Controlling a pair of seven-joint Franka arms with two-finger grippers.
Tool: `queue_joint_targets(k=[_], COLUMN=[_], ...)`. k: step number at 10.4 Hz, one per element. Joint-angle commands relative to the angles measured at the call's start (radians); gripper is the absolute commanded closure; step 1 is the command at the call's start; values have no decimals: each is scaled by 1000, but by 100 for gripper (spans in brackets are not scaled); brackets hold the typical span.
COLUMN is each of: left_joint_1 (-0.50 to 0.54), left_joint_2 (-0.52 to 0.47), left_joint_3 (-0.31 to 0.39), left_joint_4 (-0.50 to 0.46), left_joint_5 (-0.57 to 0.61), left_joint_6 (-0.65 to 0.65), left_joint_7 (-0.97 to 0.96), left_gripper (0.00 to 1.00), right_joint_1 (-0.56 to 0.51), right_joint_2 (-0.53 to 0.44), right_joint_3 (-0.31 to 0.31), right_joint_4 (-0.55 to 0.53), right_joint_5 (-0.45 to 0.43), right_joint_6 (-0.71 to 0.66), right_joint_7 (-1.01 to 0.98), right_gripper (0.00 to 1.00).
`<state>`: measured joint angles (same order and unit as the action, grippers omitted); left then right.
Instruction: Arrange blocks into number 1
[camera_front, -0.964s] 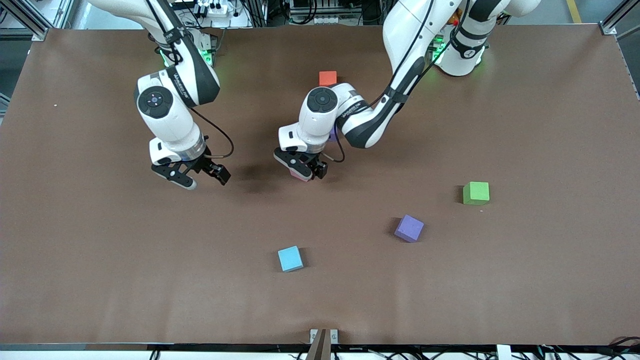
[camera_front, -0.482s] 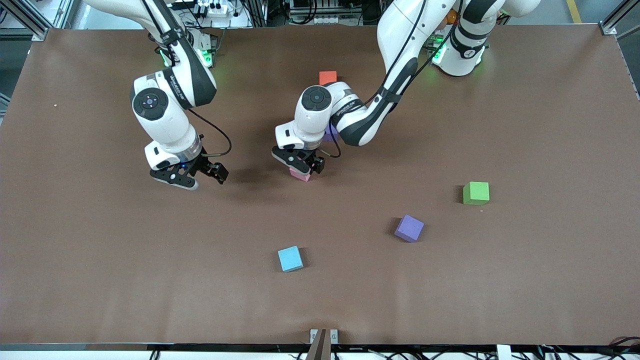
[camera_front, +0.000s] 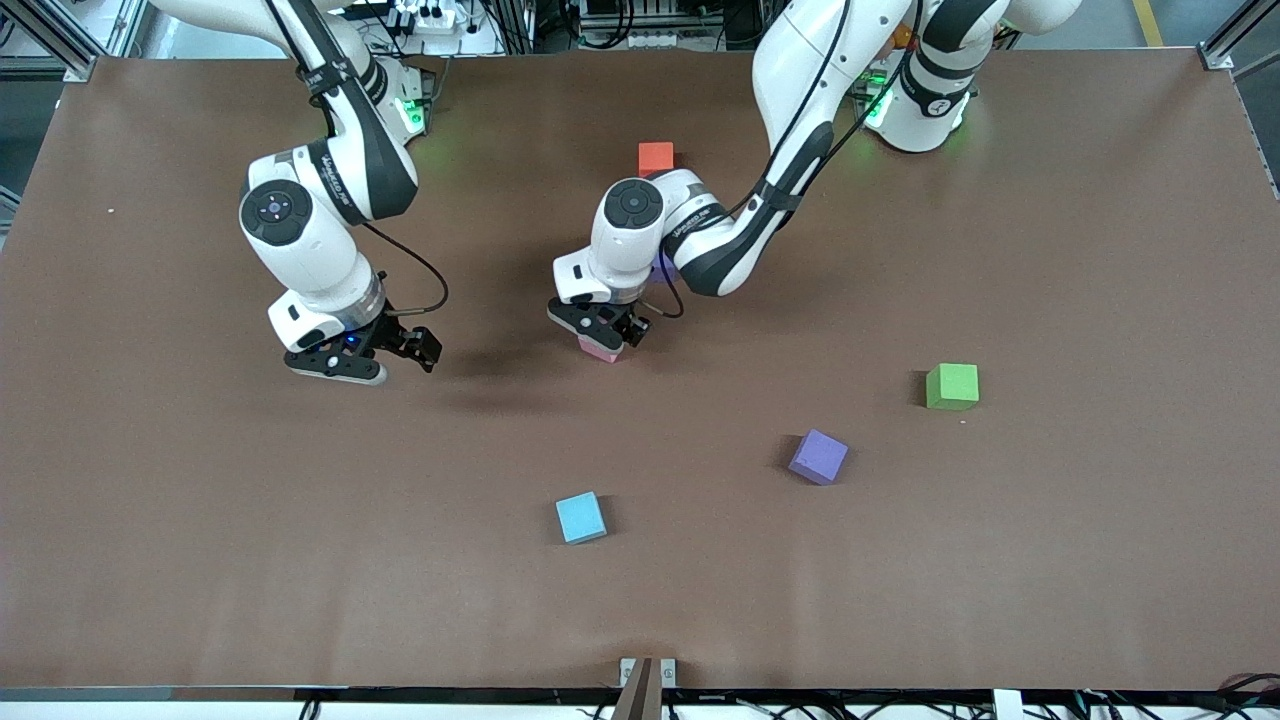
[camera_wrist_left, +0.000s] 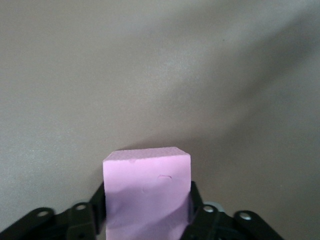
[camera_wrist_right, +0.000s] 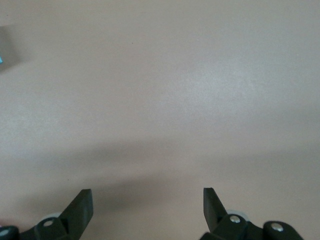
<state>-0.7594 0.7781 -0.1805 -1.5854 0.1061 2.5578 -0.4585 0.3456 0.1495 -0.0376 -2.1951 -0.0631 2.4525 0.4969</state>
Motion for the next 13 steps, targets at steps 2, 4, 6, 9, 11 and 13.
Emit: queue_joint_targets(k=[2,4,6,9,11,13], left_joint_1=[2,73,156,212,209,209], left_joint_2=[-35,-118,-167,-160,-157,-163], left_joint_3=[4,-5,-43,-106,-128,-141], left_joint_4=[-2,-86,-166,-189,-211,-255], left_joint_5=[20,20,15,1,1,20], left_joint_6=[1,1,-1,-1,1,2], left_joint_7=[-201,-236,-239,-434,-538,-548], left_gripper=[100,100,100,100,100,100], right_joint_1=[-13,-13,-51,-85,-120,-157], right_joint_2=[-18,-18,-27,-25,-25,-25], right_joint_3=[7,4,4,5,5,8], right_joint_4=[15,24,41,228,342,443], right_joint_5=[-14,-15,-14,-15,-14,-6], right_joint_6=[-29,-30,-43,-264,-412,-556], right_joint_7=[-21,-32,-118,-121,-121,-144], right_gripper=[17,16,13,6,3,0])
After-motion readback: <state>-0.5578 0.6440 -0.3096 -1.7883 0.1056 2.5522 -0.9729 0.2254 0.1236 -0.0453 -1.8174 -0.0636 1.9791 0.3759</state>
